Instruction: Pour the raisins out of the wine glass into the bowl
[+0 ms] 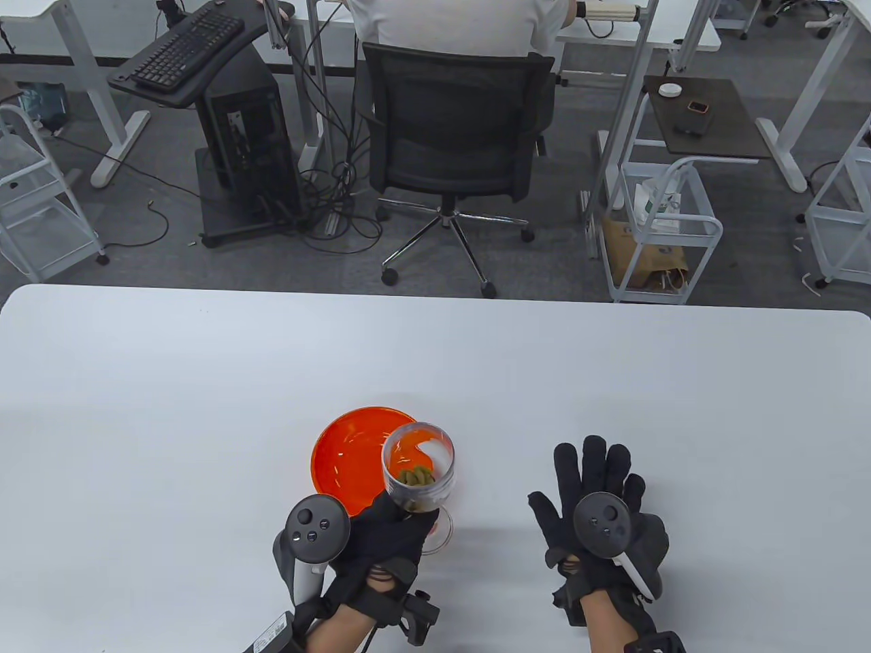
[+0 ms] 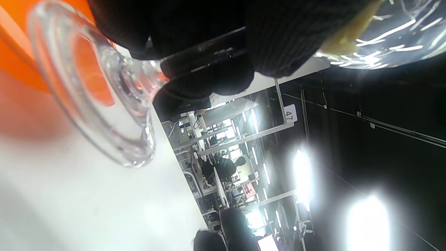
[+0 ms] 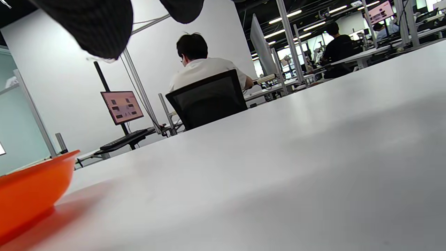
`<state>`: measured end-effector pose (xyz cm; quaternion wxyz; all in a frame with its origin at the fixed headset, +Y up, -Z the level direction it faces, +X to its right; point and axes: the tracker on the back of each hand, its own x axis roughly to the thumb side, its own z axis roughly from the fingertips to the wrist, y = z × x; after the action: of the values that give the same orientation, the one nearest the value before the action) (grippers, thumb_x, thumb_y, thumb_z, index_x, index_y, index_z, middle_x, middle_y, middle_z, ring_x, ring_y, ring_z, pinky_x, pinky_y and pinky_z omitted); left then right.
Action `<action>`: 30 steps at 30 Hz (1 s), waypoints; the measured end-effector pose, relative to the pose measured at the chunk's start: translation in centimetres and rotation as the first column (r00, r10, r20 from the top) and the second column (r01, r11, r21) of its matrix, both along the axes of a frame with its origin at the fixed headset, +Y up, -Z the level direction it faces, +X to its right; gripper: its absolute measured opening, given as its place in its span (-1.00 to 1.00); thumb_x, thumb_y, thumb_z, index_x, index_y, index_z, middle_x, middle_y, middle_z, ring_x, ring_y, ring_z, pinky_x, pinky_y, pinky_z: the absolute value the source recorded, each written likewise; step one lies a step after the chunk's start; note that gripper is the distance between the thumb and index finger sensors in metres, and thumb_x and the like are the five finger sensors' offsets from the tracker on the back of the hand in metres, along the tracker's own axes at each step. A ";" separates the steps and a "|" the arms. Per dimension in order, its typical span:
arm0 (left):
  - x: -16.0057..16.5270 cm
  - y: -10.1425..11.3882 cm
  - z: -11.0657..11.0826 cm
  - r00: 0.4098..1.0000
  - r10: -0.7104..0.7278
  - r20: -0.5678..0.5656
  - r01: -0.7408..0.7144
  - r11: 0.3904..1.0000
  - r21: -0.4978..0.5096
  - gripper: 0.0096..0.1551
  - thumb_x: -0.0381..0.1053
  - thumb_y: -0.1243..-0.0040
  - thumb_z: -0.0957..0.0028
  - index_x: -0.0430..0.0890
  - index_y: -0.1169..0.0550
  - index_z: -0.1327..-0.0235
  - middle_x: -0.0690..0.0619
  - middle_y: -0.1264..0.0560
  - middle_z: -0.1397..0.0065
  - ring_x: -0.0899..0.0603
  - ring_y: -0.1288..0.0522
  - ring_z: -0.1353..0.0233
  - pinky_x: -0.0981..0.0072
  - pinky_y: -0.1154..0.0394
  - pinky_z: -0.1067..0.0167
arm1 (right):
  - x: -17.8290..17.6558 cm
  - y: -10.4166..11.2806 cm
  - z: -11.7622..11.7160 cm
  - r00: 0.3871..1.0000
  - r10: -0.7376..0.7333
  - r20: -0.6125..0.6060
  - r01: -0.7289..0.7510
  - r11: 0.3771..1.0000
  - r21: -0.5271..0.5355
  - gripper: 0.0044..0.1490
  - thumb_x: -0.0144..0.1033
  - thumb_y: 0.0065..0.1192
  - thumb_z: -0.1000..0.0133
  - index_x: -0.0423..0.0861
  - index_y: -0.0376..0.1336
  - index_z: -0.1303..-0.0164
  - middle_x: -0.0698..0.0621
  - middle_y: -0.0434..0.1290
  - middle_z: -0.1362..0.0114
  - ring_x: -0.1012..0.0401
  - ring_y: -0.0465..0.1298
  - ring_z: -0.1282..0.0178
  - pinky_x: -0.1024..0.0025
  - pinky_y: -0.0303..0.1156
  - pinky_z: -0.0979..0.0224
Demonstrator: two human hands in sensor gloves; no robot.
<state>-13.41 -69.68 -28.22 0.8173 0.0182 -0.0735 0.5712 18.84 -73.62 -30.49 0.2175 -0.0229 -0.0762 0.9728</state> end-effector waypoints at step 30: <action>-9.8 -0.2 -3.9 0.900 -0.218 -0.378 0.242 0.970 0.016 -0.41 -0.05 -0.32 0.04 0.07 -0.54 -0.34 0.01 -0.62 -0.34 -0.16 -0.53 -0.39 -0.16 0.01 -0.51 | 0.1 -0.6 0.0 0.999 -0.040 0.026 0.040 0.999 -0.029 -0.03 0.14 0.23 -0.15 -0.03 -0.07 -0.65 -0.25 -0.29 -0.77 -0.36 -0.41 -0.63 -0.39 -0.49 -0.52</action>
<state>-23.26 -69.91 -32.08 0.8770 0.1433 0.0641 0.4542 18.98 -74.21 -30.51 0.2356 -0.0401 -0.0639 0.9689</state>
